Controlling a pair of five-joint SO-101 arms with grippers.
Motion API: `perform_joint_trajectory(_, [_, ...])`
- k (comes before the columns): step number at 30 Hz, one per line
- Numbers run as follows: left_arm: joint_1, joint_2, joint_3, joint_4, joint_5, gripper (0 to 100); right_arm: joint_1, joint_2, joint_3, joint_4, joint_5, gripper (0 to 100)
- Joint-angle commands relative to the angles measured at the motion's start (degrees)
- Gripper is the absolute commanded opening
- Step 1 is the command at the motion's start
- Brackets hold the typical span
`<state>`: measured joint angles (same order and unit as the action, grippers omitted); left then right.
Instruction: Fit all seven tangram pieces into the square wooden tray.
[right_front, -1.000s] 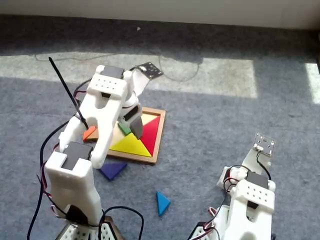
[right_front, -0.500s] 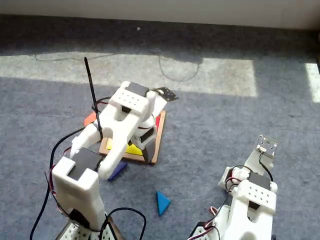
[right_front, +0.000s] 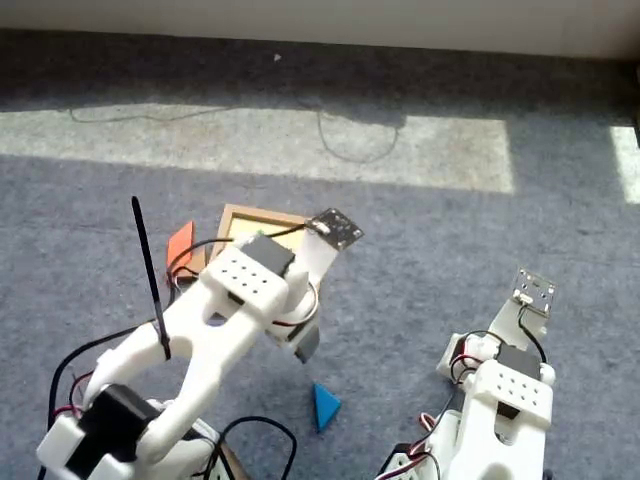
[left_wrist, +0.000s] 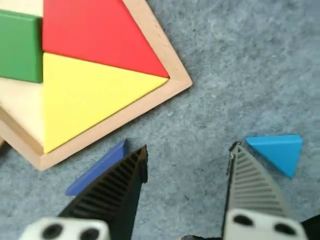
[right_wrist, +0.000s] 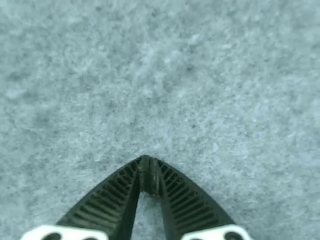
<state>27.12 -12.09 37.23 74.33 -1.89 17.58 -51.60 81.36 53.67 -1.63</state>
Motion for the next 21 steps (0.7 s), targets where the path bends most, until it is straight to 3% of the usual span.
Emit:
perform_joint_trajectory(1, [5.4,-4.8,2.4,-0.7,7.6,26,1.4,-0.4,0.0,-0.4,0.5,0.5])
perform_joint_trajectory(10, [17.5,-6.5,7.4,-0.9,16.5,25,1.4,-0.4,0.0,-0.4,0.5,0.5])
perform_joint_trajectory(15, [18.7,-6.2,8.5,-3.0,25.0,26,1.4,-0.4,0.0,-0.4,0.5,0.5])
perform_joint_trajectory(21, [21.5,-6.2,10.9,-7.9,26.3,26,1.4,-0.4,0.0,-0.4,0.5,0.5])
